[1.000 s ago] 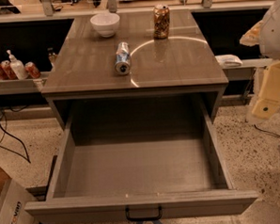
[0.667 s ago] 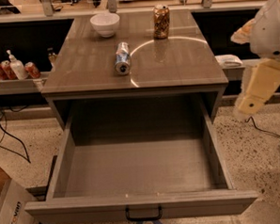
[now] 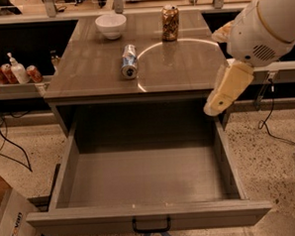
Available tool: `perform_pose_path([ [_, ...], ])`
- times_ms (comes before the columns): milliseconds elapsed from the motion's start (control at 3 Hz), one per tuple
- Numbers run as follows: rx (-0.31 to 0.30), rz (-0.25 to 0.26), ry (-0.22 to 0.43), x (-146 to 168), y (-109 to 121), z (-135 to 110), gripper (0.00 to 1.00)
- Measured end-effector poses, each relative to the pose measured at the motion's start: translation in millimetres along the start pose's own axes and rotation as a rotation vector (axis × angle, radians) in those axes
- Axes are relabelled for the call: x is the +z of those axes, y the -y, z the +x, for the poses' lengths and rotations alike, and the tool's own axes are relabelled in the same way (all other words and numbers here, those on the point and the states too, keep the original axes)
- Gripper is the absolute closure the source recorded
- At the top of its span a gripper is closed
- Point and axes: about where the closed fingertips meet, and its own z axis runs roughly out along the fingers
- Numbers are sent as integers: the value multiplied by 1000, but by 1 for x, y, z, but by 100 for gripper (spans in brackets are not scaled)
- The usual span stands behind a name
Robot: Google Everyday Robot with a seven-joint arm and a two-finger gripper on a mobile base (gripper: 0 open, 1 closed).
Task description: Place redbull can into top drawer
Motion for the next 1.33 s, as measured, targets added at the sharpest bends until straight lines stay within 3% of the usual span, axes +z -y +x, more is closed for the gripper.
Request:
perform_pose_path([
  [667, 28, -9, 126, 48, 24, -26, 0],
  [1333, 33, -3, 144, 55, 23, -31, 0],
])
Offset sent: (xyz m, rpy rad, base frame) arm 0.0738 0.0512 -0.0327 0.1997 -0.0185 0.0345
